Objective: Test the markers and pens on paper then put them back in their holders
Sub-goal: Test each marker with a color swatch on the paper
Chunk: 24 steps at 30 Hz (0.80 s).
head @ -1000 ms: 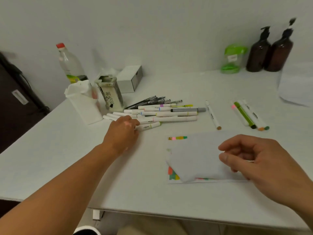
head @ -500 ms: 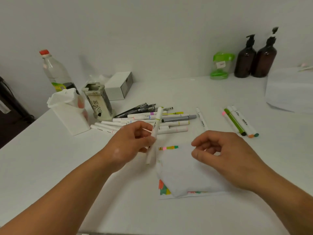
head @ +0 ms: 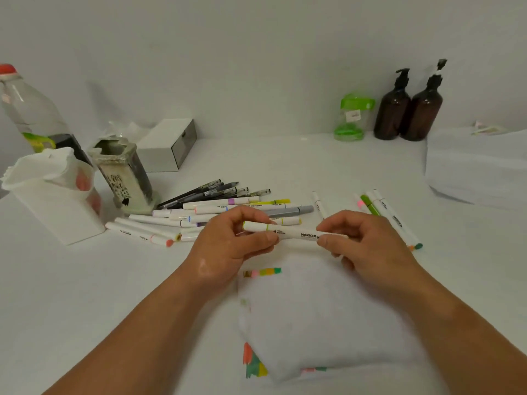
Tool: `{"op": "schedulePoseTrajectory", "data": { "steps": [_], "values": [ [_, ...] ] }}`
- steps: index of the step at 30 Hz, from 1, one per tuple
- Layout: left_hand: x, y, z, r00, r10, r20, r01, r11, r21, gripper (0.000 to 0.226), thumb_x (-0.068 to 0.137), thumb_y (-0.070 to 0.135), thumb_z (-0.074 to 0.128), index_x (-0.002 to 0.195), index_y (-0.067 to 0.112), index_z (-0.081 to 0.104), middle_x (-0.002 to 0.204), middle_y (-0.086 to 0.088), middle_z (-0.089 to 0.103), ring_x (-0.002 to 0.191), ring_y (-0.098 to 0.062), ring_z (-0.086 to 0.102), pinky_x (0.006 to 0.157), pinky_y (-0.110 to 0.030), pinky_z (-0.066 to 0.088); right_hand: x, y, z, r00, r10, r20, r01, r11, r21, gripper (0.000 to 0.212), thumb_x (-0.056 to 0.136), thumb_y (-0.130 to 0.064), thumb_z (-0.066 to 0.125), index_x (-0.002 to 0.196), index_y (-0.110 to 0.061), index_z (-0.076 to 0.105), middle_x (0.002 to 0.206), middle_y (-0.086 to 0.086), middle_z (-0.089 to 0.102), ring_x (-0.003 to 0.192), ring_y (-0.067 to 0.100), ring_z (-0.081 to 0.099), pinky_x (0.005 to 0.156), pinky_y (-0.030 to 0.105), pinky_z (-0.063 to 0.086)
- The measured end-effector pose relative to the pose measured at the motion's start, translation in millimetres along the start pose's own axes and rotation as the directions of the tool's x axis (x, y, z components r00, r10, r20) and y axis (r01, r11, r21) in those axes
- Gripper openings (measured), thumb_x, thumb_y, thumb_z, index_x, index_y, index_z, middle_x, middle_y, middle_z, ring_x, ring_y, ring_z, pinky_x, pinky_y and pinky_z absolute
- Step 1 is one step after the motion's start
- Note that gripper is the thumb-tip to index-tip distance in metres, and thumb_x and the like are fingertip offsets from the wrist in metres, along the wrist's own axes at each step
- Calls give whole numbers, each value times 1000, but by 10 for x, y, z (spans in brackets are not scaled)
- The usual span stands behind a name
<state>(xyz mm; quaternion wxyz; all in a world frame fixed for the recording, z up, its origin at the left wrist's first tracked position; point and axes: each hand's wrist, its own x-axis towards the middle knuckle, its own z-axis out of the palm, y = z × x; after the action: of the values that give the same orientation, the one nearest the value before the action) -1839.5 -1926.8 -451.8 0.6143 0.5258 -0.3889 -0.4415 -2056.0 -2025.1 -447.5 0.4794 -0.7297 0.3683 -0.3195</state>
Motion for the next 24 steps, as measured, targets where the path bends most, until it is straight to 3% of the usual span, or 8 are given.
{"op": "schedulePoseTrajectory", "data": {
  "steps": [3, 5, 7, 10, 13, 15, 20, 24],
  "values": [
    [-41, 24, -60, 993, 119, 26, -119, 912, 392, 28, 77, 16, 84, 99, 29, 73, 100, 3, 76, 89, -20, 72, 82, -32, 59, 21, 1, -53, 999, -1, -41, 1, 1000, 12, 16, 82, -19, 79, 84, -35, 76, 57, -7, 60, 47, 13, 49, 48, 18, 41],
    [-91, 10, -20, 978, 187, 91, -203, 770, 605, 23, 86, 24, 76, 105, 36, 72, 94, 20, 72, 76, -3, 68, 69, -14, 53, 10, -29, -42, 999, -9, -32, 10, 999, 47, 18, 82, -15, 79, 83, -33, 76, 55, -4, 57, 47, 16, 47, 47, 18, 40],
    [-144, -1, 71, 953, 233, 192, -297, 610, 735, 21, 94, 29, 67, 114, 33, 70, 82, 26, 66, 71, 5, 61, 66, -4, 42, -12, -43, -10, 999, -28, -23, 30, 996, 89, 20, 83, -9, 78, 82, -29, 76, 55, -3, 56, 46, 15, 46, 46, 18, 40],
    [-174, 12, 173, 933, 219, 286, -360, 504, 785, 23, 101, 30, 52, 118, 24, 66, 75, 19, 56, 72, 1, 52, 66, -10, 36, -39, -59, 32, 999, -46, -16, 49, 972, 231, 15, 82, -8, 80, 85, -23, 77, 57, -2, 58, 48, 14, 49, 46, 21, 44],
    [-198, 46, 228, 928, 233, 290, -371, 505, 779, 31, 100, 40, 43, 112, 20, 64, 67, 15, 49, 66, -10, 46, 61, -24, 36, -66, -70, 88, 997, -38, 61, 12, 923, 383, 16, 74, -20, 78, 90, -21, 77, 62, 0, 60, 54, 14, 54, 46, 23, 44],
    [-223, 66, 265, 918, 257, 302, -393, 493, 776, 38, 97, 46, 41, 113, 21, 65, 64, 15, 48, 64, -12, 49, 61, -27, 40, -98, -69, 149, 989, -63, 133, 7, 923, 385, 21, 71, -28, 81, 90, -22, 76, 65, 0, 63, 58, 13, 57, 46, 24, 45],
    [-220, 60, 200, 921, 244, 304, -386, 465, 796, 38, 89, 56, 55, 111, 26, 65, 61, 11, 48, 57, -6, 46, 57, -13, 33, -142, -79, 227, 990, -90, 112, 53, 952, 300, 20, 73, -37, 78, 82, -22, 70, 60, 2, 61, 51, 14, 54, 44, 23, 42],
    [-189, 21, 68, 952, 133, 277, -307, 417, 855, 44, 71, 65, 74, 103, 36, 64, 70, 14, 50, 67, -4, 50, 59, -14, 38, -99, -48, 206, 999, 53, 8, -51, 898, 437, 7, 73, -20, 69, 69, -20, 63, 55, 5, 50, 53, 21, 45, 41, 27, 36]
  ]
}}
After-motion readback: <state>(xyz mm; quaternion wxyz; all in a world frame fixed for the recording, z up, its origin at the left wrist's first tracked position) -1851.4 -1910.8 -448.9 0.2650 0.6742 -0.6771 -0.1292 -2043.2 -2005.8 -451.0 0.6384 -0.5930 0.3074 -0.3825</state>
